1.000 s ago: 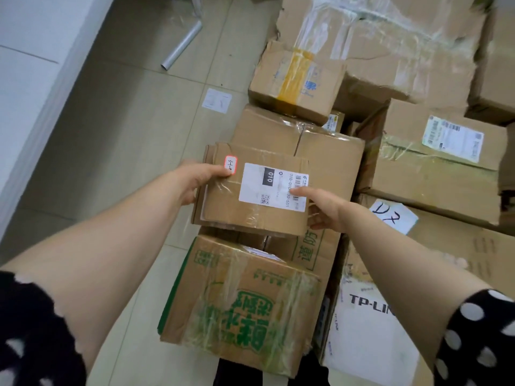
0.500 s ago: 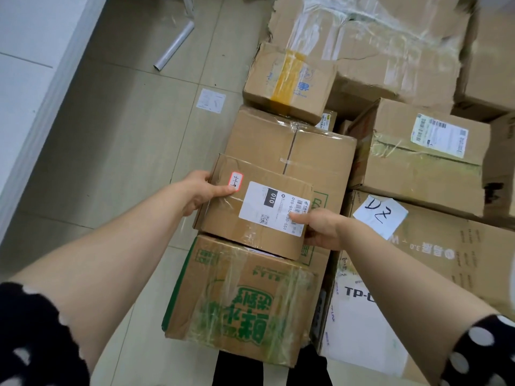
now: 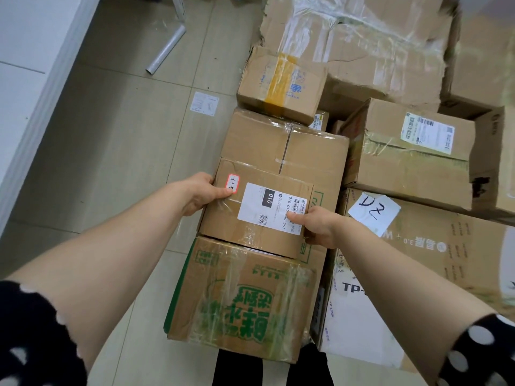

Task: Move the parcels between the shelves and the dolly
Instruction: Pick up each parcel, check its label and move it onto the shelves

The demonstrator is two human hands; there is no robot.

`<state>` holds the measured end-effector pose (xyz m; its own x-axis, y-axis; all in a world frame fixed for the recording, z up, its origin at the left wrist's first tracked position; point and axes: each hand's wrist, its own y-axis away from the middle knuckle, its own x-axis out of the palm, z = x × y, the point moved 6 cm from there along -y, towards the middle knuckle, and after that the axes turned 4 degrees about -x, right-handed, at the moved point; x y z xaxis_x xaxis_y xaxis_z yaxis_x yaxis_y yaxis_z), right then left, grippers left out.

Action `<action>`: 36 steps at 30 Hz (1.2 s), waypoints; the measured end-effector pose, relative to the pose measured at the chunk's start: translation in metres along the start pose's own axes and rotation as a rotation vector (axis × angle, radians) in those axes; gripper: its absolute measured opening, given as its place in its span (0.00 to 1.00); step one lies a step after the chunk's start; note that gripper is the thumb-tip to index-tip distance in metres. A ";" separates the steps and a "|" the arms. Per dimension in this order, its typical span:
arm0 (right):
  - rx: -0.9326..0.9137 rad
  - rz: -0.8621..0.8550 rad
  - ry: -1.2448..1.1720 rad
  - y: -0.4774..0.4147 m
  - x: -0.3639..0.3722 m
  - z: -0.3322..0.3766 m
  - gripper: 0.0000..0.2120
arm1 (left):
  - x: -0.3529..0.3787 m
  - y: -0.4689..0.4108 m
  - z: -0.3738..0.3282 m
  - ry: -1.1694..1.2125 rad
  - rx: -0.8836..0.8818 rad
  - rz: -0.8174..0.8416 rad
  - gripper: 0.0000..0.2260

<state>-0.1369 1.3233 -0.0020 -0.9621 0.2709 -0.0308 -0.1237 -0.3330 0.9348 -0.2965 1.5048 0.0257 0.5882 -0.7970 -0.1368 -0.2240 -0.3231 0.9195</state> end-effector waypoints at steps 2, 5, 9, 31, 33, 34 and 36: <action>-0.002 -0.010 -0.004 -0.001 0.000 -0.002 0.03 | 0.001 -0.001 0.001 -0.010 0.000 0.006 0.18; 0.000 -0.049 -0.004 -0.002 0.002 -0.003 0.10 | -0.002 -0.005 0.004 -0.048 -0.001 -0.018 0.18; -0.006 -0.116 -0.023 0.006 0.005 -0.003 0.22 | -0.003 -0.003 0.004 -0.099 -0.014 -0.101 0.25; -0.332 -0.917 0.363 0.408 -0.164 -0.278 0.52 | 0.425 0.367 0.006 -1.546 0.924 -0.200 0.37; -0.307 -0.984 0.281 0.464 -0.183 -0.350 0.55 | 0.500 0.420 0.036 -1.612 1.025 -0.165 0.37; -0.291 -1.021 0.235 0.492 -0.191 -0.388 0.56 | 0.539 0.446 0.051 -1.641 1.080 -0.139 0.37; -0.258 -1.107 0.126 0.551 -0.202 -0.466 0.56 | 0.616 0.501 0.087 -1.684 1.204 -0.055 0.38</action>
<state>-0.1242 0.6645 0.3543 -0.3096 0.4438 -0.8409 -0.9508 -0.1472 0.2724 -0.1138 0.8076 0.3706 -0.3628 -0.1350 -0.9220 -0.9307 0.1011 0.3514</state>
